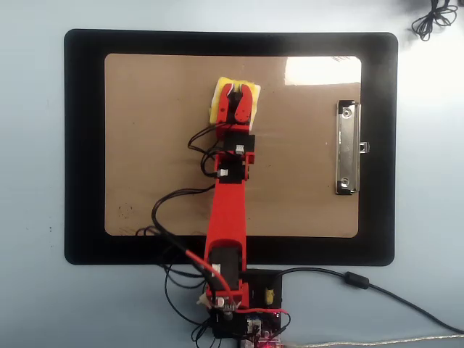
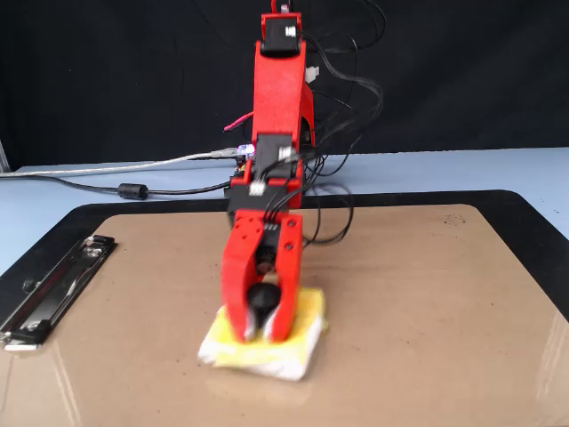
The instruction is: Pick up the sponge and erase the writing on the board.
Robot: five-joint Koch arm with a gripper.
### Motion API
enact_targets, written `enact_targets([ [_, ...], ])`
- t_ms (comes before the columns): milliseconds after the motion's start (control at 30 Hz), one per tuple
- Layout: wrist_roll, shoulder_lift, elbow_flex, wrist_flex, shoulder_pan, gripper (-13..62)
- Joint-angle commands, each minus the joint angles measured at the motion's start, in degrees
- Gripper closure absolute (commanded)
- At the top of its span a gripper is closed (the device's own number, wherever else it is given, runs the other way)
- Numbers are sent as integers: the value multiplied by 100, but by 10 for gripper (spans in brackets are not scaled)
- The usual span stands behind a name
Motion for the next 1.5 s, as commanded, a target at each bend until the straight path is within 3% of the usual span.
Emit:
enact_targets([
  [0,-176,1345,167,1011,-510,574],
  [100,-369,2909,510,2127,-1459,574],
  [167,-809,3226,554,2540,-2162,574],
  [367,-1890,3111,721,2549,-4078,574],
  [700,-1573,2848,1415,2531,-4386,570],
  [767,-1538,2874,1705,2531,-4395,472],
  [833,-1529,2909,1881,2558,-4412,294],
  [900,-1547,3146,1969,2610,-4412,178],
  [1133,-1591,4676,2171,4148,-4333,172],
  [1467,-1600,4983,-255,8578,-3103,161],
])
